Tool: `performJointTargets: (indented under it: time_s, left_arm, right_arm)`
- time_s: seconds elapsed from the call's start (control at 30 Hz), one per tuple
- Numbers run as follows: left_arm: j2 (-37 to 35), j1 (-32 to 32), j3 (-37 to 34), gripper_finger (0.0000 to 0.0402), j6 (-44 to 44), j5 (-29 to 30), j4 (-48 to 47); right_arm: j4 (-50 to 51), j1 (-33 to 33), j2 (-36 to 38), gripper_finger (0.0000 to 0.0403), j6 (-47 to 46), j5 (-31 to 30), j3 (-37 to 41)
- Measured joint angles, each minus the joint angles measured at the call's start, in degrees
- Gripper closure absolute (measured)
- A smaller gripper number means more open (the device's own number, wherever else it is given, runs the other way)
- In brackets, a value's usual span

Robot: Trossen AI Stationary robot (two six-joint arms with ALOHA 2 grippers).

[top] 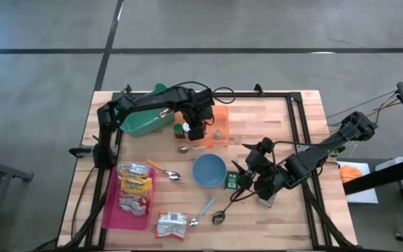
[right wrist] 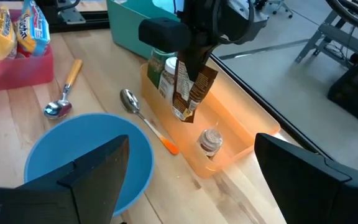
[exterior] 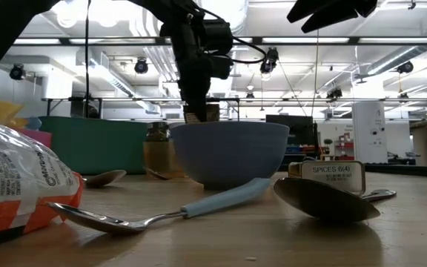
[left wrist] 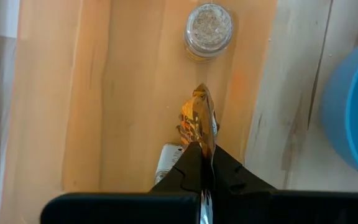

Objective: Pick & Place Food Item
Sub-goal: Put the orange spice pack into the orange bin

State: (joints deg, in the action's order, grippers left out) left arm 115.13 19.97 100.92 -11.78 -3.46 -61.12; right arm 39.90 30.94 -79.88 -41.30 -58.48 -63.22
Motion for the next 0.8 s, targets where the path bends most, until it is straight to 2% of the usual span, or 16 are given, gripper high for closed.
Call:
performJointTargets:
  time_s: [0.8]
  left_arm:
    - [0.0,-2.1,-3.7,0.0401,0.4,-0.2,3.1]
  right_arm:
    - [0.0,0.0,0.0,0.0059,0.0,0.2,0.0]
